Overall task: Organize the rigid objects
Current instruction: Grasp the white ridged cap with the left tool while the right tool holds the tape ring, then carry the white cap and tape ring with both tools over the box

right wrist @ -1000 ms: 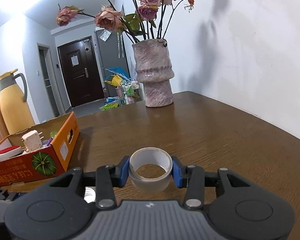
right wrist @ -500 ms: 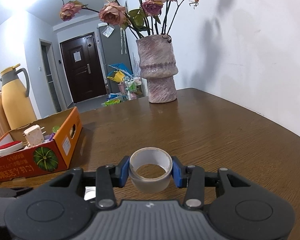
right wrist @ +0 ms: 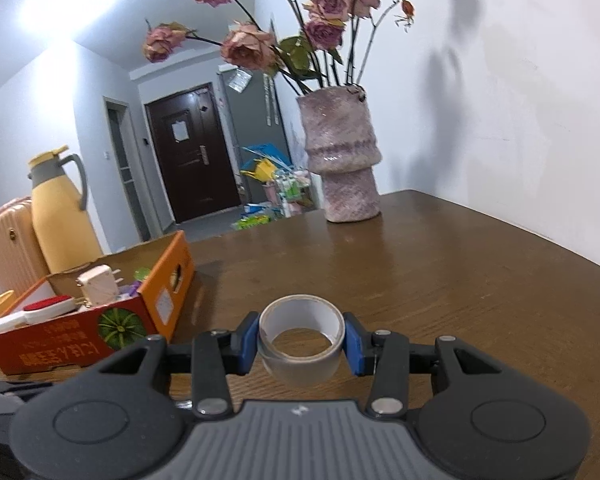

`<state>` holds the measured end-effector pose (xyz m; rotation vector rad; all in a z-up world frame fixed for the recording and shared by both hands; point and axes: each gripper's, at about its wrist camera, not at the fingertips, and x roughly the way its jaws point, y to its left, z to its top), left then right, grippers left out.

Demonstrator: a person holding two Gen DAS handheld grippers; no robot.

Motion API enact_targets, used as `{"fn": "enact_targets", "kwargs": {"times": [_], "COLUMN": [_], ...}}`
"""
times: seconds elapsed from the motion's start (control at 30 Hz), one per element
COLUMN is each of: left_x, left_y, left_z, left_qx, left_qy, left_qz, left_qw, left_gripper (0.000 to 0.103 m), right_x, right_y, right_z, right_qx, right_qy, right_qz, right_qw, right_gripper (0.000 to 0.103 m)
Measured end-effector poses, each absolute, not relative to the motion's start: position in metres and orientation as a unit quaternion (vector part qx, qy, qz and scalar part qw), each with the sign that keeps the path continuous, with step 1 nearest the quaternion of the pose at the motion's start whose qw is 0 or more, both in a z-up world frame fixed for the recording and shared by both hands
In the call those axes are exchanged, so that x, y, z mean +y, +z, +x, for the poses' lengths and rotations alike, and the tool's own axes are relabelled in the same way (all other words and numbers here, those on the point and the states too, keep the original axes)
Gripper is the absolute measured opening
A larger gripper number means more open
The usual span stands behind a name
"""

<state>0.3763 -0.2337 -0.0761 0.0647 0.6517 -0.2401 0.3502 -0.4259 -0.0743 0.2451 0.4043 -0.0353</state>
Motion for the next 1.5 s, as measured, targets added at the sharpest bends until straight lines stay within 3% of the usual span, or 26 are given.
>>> {"fn": "enact_targets", "kwargs": {"times": [0.63,1.5], "left_x": [-0.105,-0.026], "left_y": [-0.045,-0.01], "left_z": [0.361,0.412], "left_qx": [0.268,0.202], "left_qy": [-0.031,0.021], "left_qz": [-0.029,-0.079], "left_qw": [0.962,0.976], "left_gripper": [0.041,0.041], "right_x": [-0.363,-0.211], "right_y": [-0.071,-0.049], "right_z": [0.342,0.397], "right_qx": [0.141,0.103], "right_qy": [0.041,0.101], "right_qz": [0.067,0.041], "right_qw": [0.987,0.989], "right_gripper": [0.042,0.042]}}
